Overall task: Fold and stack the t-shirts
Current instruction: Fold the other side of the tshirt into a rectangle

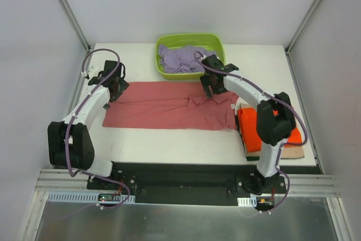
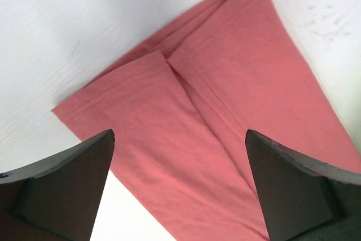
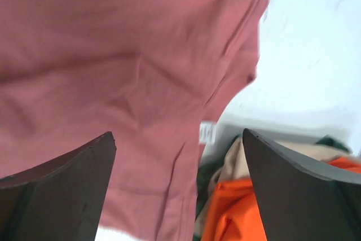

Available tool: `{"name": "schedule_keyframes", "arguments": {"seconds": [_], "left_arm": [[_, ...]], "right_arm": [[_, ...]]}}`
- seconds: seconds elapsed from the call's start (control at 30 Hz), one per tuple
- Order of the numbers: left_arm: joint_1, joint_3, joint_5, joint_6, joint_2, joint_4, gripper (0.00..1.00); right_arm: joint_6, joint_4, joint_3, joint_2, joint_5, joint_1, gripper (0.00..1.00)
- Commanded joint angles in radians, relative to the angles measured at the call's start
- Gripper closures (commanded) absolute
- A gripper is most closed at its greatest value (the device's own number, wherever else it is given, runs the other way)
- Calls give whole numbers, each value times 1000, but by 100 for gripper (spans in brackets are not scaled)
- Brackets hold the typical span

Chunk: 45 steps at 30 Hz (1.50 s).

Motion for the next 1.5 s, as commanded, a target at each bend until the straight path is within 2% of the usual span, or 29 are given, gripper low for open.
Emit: {"name": "schedule_keyframes", "arguments": {"seconds": [0.0,0.1,0.2,0.6,0.8,1.03,1.27,1.33,1.47], "left_arm": [[-8,-55,162,114,-70,58,1],[-14,-115,284,145,-69,124,1],[-15,-169,361,157,-56,181,1],[-8,-291,291,147,13,204,1],[0,-334,257,136,-12,203,1],[3,-367,251,133,-70,192,1],[3,-403,262,130,-93,172,1],[3,-423,262,122,-107,167,1],[3,-449,231,124,-139,158,1]], "right_arm": [[51,129,-242,-279,-229,10,4],[78,270,-390,-331,-539,11,4],[112,336,-413,-287,-625,13,4],[68,384,-119,47,-539,2,4],[34,452,-4,100,-437,2,4],[-12,495,-140,-44,-423,8,4],[80,447,-384,-184,-464,37,4],[92,450,-427,-189,-515,40,4],[91,439,-421,-141,-441,34,4]]}}
